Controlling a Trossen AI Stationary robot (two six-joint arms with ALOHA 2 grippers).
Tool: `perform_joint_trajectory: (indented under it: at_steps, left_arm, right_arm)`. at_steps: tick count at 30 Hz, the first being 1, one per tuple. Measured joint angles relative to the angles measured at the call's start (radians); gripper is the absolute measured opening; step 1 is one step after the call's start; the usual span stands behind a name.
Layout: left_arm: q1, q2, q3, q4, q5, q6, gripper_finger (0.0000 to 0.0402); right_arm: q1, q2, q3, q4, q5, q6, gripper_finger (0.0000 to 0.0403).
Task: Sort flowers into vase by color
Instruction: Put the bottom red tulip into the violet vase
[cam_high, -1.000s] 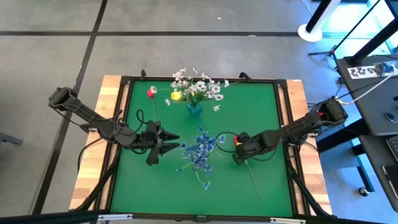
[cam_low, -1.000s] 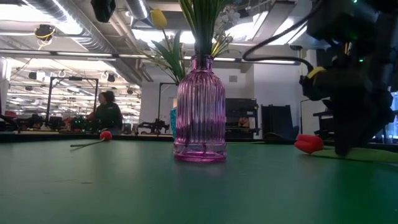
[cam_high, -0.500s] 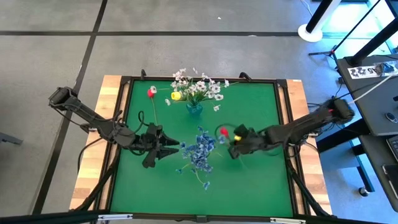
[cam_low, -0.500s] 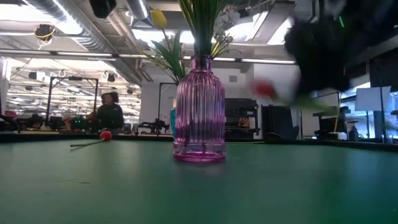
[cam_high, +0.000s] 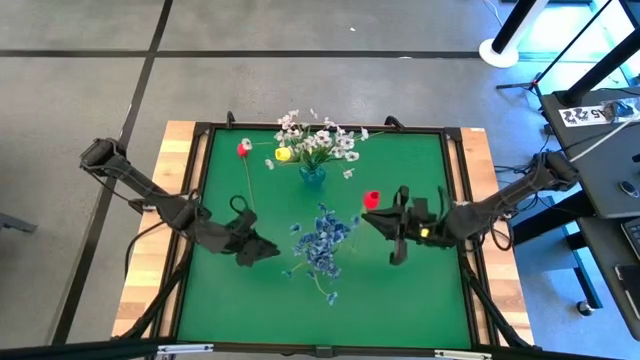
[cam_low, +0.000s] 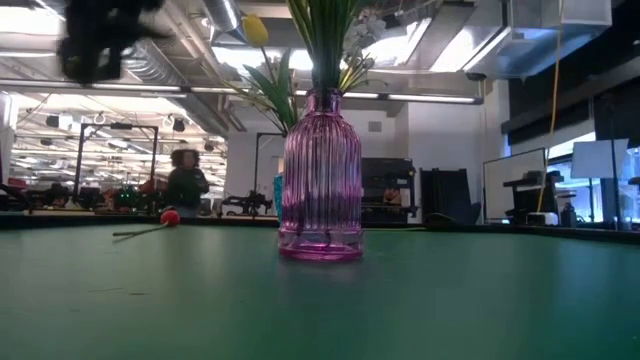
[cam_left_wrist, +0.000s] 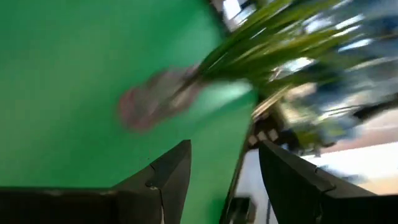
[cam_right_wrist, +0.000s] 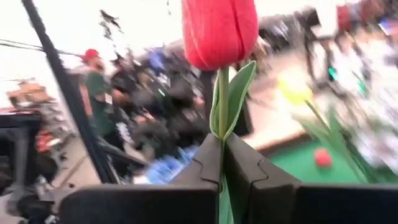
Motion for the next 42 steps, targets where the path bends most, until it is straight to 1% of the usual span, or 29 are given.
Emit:
perform_joint_trajectory:
  at_steps: [4, 6, 8, 12, 16, 19, 25, 32, 33, 36, 39, 42]
  left_arm:
    - [-0.023, 0.000, 0.000, -0.227, 0.098, -0.300, 0.0183]
    - [-0.040, 0.000, 0.000, -0.307, 0.138, -0.428, 0.0183]
    - [-0.061, 0.000, 0.000, -0.348, 0.158, -0.519, 0.0183]
    - [-0.091, 0.000, 0.000, -0.365, 0.158, -0.647, 0.0183]
    - [-0.096, 0.000, 0.000, -0.365, 0.156, -0.729, 0.0183]
    - [-0.095, 0.000, 0.000, -0.365, 0.155, -0.758, 0.0183]
    - [-0.095, 0.000, 0.000, -0.365, 0.112, -0.762, 0.0183]
    - [-0.087, 0.000, 0.000, -0.396, 0.077, -0.751, 0.0183]
    - [-0.084, 0.000, 0.000, -0.395, 0.070, -0.731, 0.0183]
    - [-0.074, 0.000, 0.000, -0.335, 0.008, -0.603, 0.0183]
    - [-0.053, 0.021, 0.000, -0.210, -0.082, -0.405, 0.0183]
    - [-0.017, 0.092, 0.000, -0.046, -0.112, -0.163, 0.0183]
  right_arm:
    - [0.000, 0.044, 0.000, 0.211, -0.023, -0.200, 0.0004]
    - [-0.002, 0.069, 0.000, 0.301, -0.054, -0.277, 0.0004]
    - [-0.002, 0.100, 0.000, 0.372, -0.086, -0.346, 0.0003]
    - [-0.001, 0.160, 0.000, 0.490, -0.177, -0.435, 0.0003]
    - [-0.001, 0.234, 0.000, 0.565, -0.202, -0.512, 0.0003]
    - [-0.001, 0.272, 0.001, 0.596, -0.203, -0.516, 0.0003]
    - [-0.001, 0.314, 0.001, 0.604, -0.199, -0.517, 0.0003]
    - [-0.003, 0.316, 0.001, 0.629, -0.161, -0.521, 0.0003]
    - [-0.010, 0.316, 0.001, 0.626, -0.160, -0.520, 0.0003]
    - [-0.018, 0.316, 0.001, 0.626, -0.161, -0.517, 0.0003]
    - [-0.042, 0.315, 0.001, 0.641, -0.161, -0.517, 0.0003]
    - [-0.073, 0.315, 0.001, 0.638, -0.182, -0.492, 0.0003]
